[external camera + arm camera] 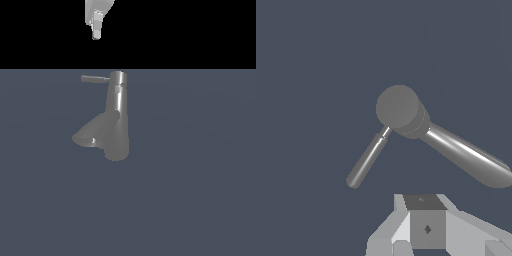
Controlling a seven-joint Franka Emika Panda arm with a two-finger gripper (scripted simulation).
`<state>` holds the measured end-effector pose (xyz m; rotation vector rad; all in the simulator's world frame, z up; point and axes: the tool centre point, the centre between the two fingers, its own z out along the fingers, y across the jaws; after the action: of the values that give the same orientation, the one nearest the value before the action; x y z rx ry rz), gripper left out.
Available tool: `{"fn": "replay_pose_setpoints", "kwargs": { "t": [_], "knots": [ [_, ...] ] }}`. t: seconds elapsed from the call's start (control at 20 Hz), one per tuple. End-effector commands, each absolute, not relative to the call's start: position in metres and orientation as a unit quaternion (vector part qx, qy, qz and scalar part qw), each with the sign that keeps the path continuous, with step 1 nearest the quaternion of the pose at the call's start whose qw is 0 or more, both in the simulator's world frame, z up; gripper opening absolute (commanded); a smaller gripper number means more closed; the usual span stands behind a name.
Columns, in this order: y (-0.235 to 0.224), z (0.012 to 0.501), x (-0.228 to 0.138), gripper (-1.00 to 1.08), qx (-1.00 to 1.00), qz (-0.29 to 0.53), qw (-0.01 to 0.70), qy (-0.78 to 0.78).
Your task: Turn on the faucet by rotating a designated handle.
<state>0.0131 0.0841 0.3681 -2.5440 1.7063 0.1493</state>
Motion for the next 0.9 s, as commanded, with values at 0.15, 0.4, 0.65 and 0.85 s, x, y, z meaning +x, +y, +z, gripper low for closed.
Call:
{"fn": "replay_pose_setpoints", "kwargs": {
  "t": [0.15,0.4,0.65,0.85],
  "knots": [
    [0.095,0.338,0.038,-1.0,-0.787,0.052,0.03,0.613],
    [0.105,0.308,0.058,-1.0,-0.747,0.053,0.022,0.662],
    [0.114,0.279,0.074,-1.0,-0.707,0.051,0.015,0.705],
    [0.119,0.26,0.084,-1.0,-0.682,0.05,0.01,0.73]
  ]
}}
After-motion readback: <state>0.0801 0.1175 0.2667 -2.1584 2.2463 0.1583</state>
